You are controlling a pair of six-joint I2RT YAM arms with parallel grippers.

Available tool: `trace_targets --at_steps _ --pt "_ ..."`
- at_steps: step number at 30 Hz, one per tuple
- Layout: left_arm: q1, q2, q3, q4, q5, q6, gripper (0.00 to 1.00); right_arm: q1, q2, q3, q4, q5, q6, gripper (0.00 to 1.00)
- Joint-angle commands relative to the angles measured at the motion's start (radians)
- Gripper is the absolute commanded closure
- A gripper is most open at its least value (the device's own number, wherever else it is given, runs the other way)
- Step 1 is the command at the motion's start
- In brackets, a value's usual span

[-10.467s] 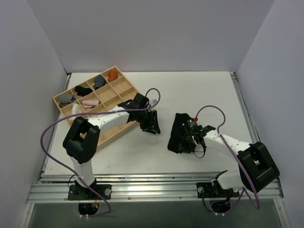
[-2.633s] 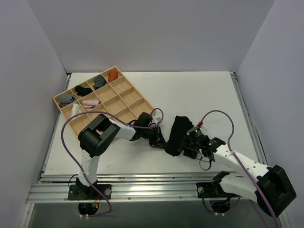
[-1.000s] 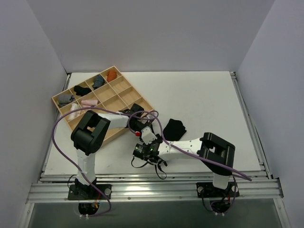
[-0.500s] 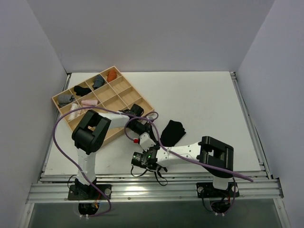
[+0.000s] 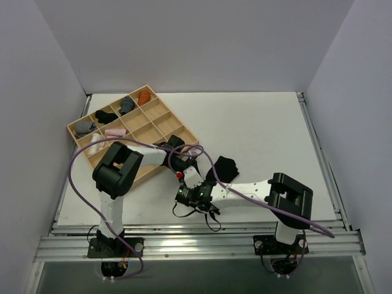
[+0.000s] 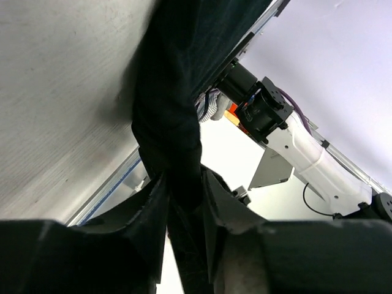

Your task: Roll the underwear

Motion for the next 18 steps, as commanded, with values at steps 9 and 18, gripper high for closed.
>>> trace_targets --at_steps 9,18 --pt "0.091 -0.072 0.047 -0.100 -0.227 0.006 0.52 -0.261 -0.149 -0.105 0.186 -0.530 -0.099 1.00" --pt "0.094 -0.107 0.078 -0.186 -0.372 0.070 0.47 -0.391 -0.141 -0.123 0.226 -0.757 -0.163 1.00"
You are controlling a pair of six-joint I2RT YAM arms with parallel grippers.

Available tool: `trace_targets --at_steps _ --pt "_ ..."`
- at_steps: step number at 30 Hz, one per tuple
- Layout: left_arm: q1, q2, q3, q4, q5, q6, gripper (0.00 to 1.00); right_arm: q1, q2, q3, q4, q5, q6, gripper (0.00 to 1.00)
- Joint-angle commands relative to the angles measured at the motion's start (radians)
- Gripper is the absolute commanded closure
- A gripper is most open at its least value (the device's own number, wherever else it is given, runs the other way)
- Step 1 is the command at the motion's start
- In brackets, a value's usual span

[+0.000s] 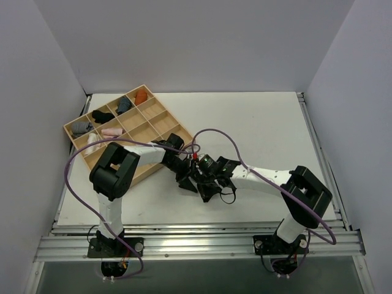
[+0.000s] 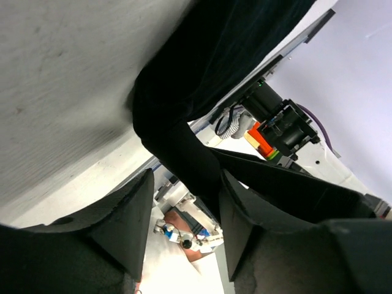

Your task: Roll the underwear

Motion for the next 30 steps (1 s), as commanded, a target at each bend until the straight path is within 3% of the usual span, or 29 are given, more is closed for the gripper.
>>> trace_targets --at_steps 1,13,19,25,30 --pt "0.089 -0.075 0.043 -0.038 -0.230 0.013 0.45 -0.047 -0.002 0.003 0.001 -0.120 -0.062 1.00" --pt "0.088 -0.145 -0.009 0.223 -0.132 -0.190 0.43 -0.059 -0.081 -0.035 -0.024 -0.134 -0.057 1.00" --pt "0.082 -0.113 0.063 0.122 -0.150 -0.224 0.42 -0.059 -0.120 -0.090 -0.010 -0.114 0.009 1.00" --pt "0.079 -0.121 0.075 0.151 -0.155 -0.234 0.42 -0.061 -0.171 -0.158 0.018 -0.125 0.056 1.00" --pt "0.082 -0.105 0.170 0.005 -0.207 -0.153 0.42 -0.061 -0.186 -0.155 0.007 -0.125 0.058 1.00"
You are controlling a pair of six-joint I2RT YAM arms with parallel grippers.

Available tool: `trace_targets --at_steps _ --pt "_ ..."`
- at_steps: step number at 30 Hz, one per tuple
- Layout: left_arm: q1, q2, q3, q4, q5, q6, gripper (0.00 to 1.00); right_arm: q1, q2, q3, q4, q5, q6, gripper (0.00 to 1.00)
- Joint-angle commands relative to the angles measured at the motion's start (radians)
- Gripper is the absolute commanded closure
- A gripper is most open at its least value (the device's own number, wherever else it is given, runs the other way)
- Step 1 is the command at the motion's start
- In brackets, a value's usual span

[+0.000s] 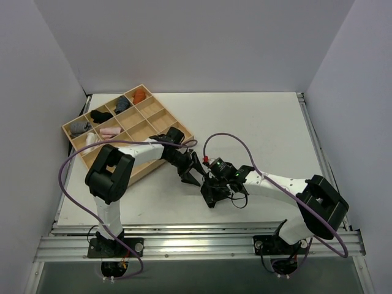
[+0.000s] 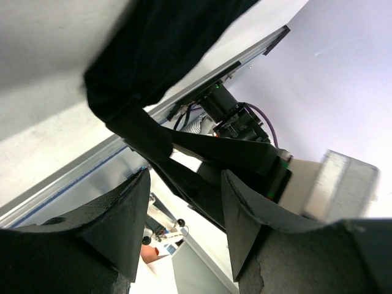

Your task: Roll the underwear

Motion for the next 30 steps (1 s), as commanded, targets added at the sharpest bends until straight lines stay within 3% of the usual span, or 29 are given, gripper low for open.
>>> trace_targets --at_steps 1,10,22,26,30 --pt "0.081 -0.044 0.123 0.022 -0.210 0.056 0.42 -0.006 -0.038 0.001 -0.024 0.006 0.020 1.00" --pt "0.079 -0.090 0.080 -0.021 -0.301 0.132 0.43 -0.058 -0.003 0.036 -0.028 -0.069 -0.009 1.00" --pt "0.072 -0.173 -0.133 0.265 -0.186 0.025 0.43 -0.087 -0.035 0.005 -0.002 -0.104 0.020 1.00" --pt "0.061 -0.204 -0.200 0.452 -0.138 -0.035 0.43 -0.110 -0.026 0.001 0.016 -0.156 0.019 1.00" --pt "0.052 -0.276 -0.219 0.454 -0.149 0.016 0.43 -0.153 0.041 0.036 0.021 -0.230 -0.027 1.00"
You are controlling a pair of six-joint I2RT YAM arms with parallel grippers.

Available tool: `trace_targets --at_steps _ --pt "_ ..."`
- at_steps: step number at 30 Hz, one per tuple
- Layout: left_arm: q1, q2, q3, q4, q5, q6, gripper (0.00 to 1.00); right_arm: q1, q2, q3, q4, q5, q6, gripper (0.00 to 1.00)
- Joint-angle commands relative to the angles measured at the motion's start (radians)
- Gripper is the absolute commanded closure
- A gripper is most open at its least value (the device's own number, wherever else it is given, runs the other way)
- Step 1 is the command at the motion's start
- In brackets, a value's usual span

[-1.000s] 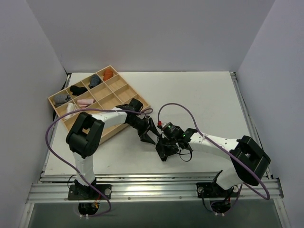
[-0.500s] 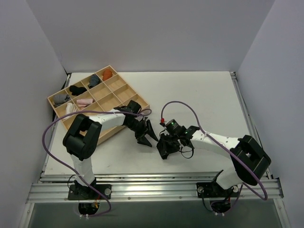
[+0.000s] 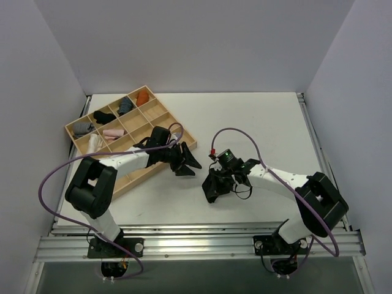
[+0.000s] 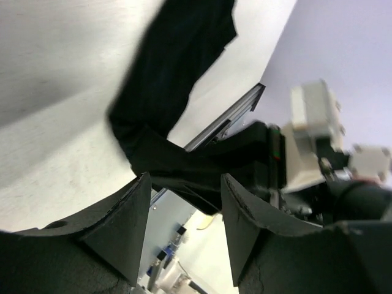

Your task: Roll the underwear

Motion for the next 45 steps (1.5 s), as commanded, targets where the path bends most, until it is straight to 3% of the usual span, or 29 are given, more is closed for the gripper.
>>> trace_targets --at_steps 1,10,14,19,27,33,45 --pt "-0.011 -0.089 -0.008 0.103 -0.009 0.030 0.42 -0.036 0.052 0.046 -0.006 -0.096 -0.050 1.00" --pt "-0.013 -0.083 0.001 -0.037 -0.030 0.323 0.43 -0.085 0.198 0.124 0.035 -0.308 -0.119 1.00" --pt "-0.013 -0.080 -0.047 -0.023 -0.027 0.406 0.43 -0.137 0.230 0.127 0.069 -0.392 -0.140 1.00" --pt "-0.013 -0.068 -0.091 0.081 0.018 0.415 0.43 -0.205 0.250 0.087 0.121 -0.512 -0.154 1.00" --pt "-0.011 0.027 0.007 -0.055 -0.021 0.552 0.44 -0.251 0.390 0.163 -0.012 -0.575 -0.302 1.00" --pt "-0.011 0.046 0.004 0.022 0.052 0.581 0.43 -0.261 0.453 0.181 -0.022 -0.675 -0.332 1.00" --pt "-0.014 0.101 0.055 0.029 0.139 0.659 0.42 -0.261 0.505 0.256 -0.132 -0.660 -0.406 1.00"
